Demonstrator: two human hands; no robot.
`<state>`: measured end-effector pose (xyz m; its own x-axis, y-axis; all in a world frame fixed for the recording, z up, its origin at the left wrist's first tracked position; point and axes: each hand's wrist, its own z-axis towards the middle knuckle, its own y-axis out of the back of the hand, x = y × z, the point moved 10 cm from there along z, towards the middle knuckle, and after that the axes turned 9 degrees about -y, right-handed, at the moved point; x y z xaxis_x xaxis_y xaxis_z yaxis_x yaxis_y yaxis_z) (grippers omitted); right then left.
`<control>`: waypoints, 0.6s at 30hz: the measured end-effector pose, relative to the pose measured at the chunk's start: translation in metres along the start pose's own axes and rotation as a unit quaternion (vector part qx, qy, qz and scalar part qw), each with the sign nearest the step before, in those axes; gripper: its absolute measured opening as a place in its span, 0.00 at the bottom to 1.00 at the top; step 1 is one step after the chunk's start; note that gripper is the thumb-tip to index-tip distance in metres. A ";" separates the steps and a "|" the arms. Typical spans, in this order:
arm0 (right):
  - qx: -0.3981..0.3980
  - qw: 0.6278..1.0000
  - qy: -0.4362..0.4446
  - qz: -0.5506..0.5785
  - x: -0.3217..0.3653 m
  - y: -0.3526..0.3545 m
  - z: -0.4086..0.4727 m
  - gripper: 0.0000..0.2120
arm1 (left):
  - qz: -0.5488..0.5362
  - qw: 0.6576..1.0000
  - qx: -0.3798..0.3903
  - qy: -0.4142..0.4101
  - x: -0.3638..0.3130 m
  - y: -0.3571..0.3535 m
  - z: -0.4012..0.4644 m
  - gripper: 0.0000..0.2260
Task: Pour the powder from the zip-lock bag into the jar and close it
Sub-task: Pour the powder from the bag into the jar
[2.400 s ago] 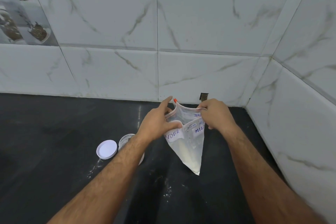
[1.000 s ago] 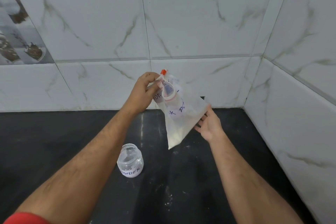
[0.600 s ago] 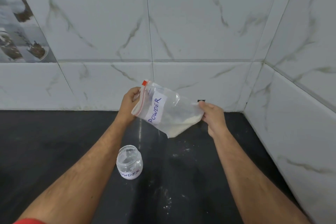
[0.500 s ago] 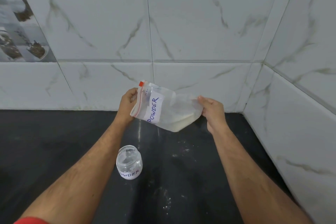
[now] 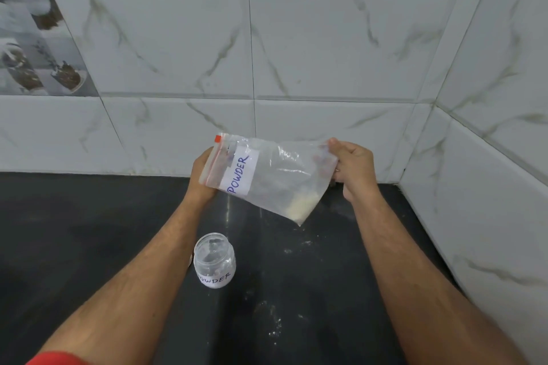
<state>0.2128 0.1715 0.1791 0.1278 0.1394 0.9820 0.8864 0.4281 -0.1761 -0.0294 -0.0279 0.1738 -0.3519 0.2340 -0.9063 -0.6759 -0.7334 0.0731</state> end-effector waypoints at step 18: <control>-0.066 0.970 -0.187 0.139 -0.099 0.037 0.022 0.13 | 0.292 0.932 0.097 -0.192 -0.100 -0.079 0.024 0.12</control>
<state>0.2230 0.1934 0.0737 0.2214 0.5571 0.8004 0.8932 0.2136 -0.3957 0.0438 0.0223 0.2687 -0.8772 0.0696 -0.4751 -0.3876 -0.6867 0.6150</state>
